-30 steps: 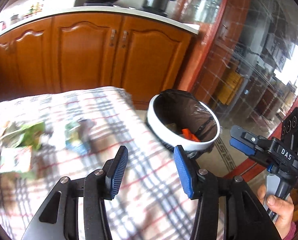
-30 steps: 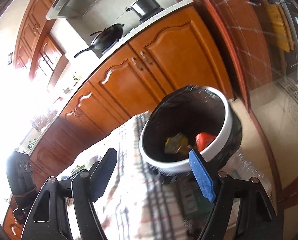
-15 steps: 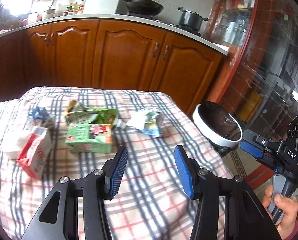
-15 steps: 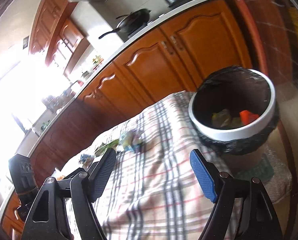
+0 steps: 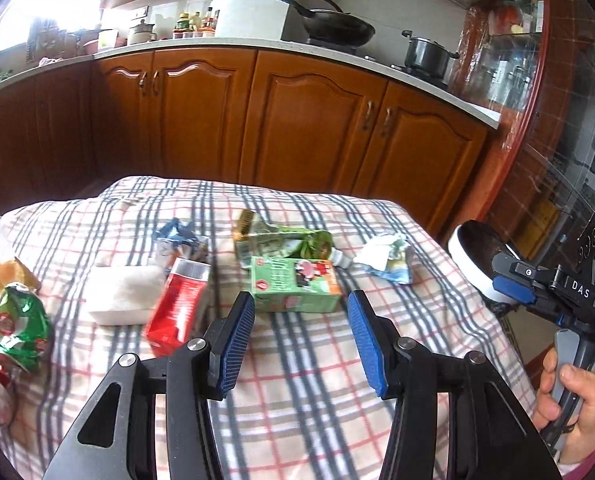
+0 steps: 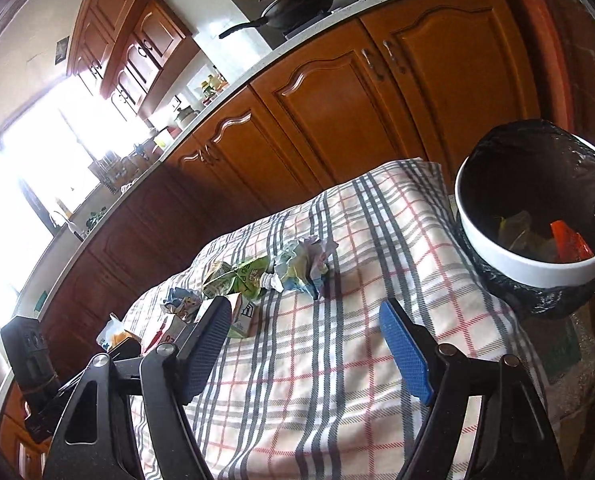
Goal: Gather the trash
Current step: 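Move both open tools back over the remaining trash on the table, then grasp the crumpled tissue with the right tool while the left tool grasps the red carton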
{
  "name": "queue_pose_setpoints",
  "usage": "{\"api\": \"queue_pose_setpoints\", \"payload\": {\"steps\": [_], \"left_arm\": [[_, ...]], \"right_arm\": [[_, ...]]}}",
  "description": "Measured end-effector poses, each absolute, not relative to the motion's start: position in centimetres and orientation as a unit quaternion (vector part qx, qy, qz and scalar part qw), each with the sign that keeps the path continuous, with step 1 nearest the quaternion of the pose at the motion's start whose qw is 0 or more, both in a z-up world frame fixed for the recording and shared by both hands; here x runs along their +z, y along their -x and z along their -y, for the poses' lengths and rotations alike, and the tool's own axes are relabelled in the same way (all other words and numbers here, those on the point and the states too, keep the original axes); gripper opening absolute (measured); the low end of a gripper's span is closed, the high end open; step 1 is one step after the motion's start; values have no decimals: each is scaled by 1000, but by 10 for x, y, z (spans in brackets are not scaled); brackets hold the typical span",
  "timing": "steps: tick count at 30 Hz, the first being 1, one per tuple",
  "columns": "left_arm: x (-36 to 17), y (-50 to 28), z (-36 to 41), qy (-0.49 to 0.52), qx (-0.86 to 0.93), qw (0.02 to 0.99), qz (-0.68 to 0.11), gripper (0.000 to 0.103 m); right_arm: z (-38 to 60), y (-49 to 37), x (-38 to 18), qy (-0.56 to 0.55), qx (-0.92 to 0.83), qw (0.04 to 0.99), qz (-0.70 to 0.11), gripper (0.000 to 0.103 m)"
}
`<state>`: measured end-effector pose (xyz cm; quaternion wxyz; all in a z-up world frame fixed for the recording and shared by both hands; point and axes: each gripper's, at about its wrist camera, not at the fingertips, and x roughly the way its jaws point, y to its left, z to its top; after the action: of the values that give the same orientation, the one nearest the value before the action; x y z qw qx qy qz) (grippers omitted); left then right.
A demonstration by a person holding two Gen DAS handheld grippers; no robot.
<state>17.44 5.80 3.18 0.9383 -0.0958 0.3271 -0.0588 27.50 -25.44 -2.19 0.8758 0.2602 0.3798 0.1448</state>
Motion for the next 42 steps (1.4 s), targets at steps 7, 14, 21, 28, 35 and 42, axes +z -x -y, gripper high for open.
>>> {"api": "queue_pose_setpoints", "payload": {"steps": [7, 14, 21, 28, 35, 42], "left_arm": [[33, -182, -83, 74, -30, 942, -325, 59], [15, -208, -95, 53, -10, 933, -357, 60], [-8, -232, -96, 38, -1, 921, -388, 60], [-24, -238, -95, 35, 1, 913, -405, 29], [-12, -223, -93, 52, -9, 922, -383, 28], [6, -213, -62, 73, -69, 926, -365, 28]], "right_arm": [[236, -302, -30, -252, 151, 870, -397, 81], [223, -336, -45, -237, 153, 861, -424, 87], [216, -371, -70, -231, 139, 847, -458, 87], [207, -387, -90, -223, 136, 839, -477, 68], [207, -373, -76, -215, 154, 850, -456, 20], [222, -339, -51, -220, 173, 858, -430, 19]]}}
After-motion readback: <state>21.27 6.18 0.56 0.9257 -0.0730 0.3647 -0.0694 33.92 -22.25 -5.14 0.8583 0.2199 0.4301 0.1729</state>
